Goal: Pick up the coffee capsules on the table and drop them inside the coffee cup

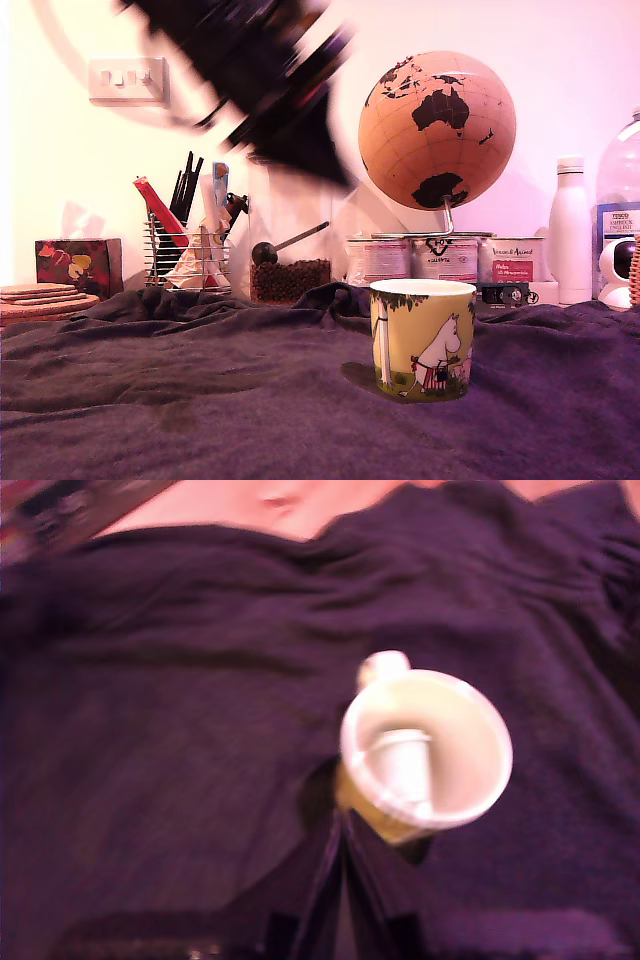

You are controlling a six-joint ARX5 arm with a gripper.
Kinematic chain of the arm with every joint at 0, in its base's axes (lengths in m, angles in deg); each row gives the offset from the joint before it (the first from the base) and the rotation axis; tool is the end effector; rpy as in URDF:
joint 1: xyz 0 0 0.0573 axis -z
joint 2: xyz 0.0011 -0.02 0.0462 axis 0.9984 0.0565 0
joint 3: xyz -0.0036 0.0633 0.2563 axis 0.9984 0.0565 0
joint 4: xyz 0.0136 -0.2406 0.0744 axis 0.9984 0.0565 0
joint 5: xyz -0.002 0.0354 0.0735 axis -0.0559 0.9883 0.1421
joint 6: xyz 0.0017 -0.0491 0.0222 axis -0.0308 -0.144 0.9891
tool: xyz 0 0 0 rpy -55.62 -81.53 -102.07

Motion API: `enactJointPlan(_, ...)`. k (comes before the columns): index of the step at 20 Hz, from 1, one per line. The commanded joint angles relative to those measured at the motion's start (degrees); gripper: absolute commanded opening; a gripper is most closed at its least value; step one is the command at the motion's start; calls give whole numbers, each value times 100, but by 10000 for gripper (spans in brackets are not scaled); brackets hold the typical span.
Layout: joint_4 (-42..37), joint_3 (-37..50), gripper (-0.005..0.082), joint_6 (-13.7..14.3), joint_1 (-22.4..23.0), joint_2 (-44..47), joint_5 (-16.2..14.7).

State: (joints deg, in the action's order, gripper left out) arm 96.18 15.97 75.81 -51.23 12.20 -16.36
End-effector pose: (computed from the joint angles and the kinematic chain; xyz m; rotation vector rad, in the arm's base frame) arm 0.2632 -0.1993 0.2550 0.1909 0.7215 -0.9331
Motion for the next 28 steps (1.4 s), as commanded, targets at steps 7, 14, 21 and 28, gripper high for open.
enactJointPlan(7,-116,1215,-19,-417,-387,-1434,-70)
enactJointPlan(14,306,1989,-19,-767,-1071,-2588,273)
enactJointPlan(21,807,2437,-19,-756,-1928,-3392,568)
enactJointPlan(28,955,2656,-19,-723,-2441,-3864,866)
